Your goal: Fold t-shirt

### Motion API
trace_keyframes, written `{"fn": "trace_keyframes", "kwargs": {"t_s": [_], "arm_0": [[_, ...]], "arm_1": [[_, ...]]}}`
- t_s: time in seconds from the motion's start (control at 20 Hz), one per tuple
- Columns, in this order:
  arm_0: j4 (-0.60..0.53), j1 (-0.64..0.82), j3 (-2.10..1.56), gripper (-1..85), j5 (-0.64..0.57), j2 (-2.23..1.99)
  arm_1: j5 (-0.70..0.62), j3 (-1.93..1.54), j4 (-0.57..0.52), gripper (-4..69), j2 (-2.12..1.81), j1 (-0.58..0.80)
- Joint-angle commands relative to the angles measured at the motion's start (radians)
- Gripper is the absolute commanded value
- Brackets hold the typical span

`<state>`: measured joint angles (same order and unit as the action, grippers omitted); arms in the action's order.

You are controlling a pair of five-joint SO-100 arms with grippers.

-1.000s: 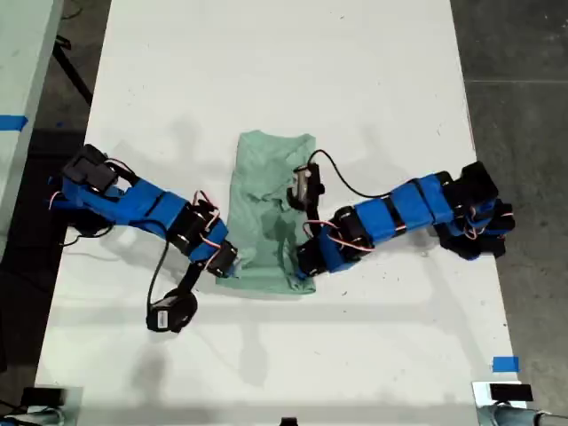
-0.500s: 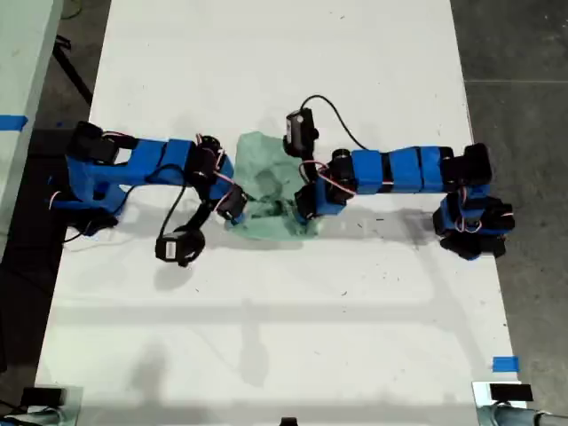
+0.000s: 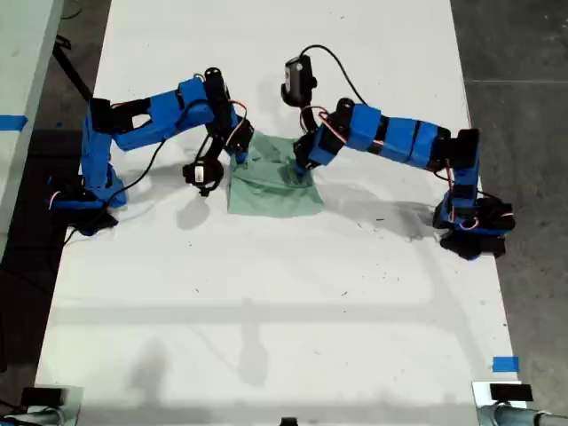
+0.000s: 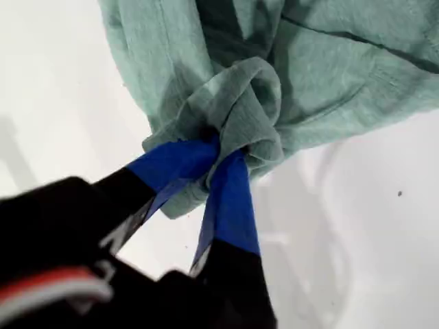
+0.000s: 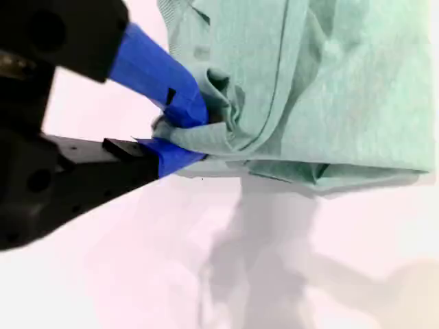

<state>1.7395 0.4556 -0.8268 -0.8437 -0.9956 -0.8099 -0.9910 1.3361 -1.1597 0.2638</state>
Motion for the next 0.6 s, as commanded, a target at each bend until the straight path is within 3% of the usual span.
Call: {"fn": "trace_keyframes", "kwargs": {"t_s": [0.0,0.1,0.15,0.2,0.3,0.55], "arm_0": [[-0.048,0.075,0.052,0.4,-0.021,-0.012],[-0.054,0.107,0.069,10.7,-0.028,-0.015],[-0.054,0.123,0.071,21.3,-0.028,-0.031],[-0.048,0.14,0.067,26.6,-0.02,-0.061],[-0.04,0.169,0.055,31.5,-0.003,-0.164],[0.018,0.295,0.02,30.8,-0.002,-0.469]], "arm_1": [[-0.011,0.078,-0.008,-1.3,0.002,0.061],[-0.006,0.08,-0.006,1.1,0.009,0.123],[0.003,0.092,0.015,19.0,0.008,0.16],[-0.005,0.121,0.044,33.0,0.0,0.193],[-0.035,0.181,0.104,30.5,-0.052,0.253],[-0.084,0.129,0.239,22.9,-0.316,0.422]]}}
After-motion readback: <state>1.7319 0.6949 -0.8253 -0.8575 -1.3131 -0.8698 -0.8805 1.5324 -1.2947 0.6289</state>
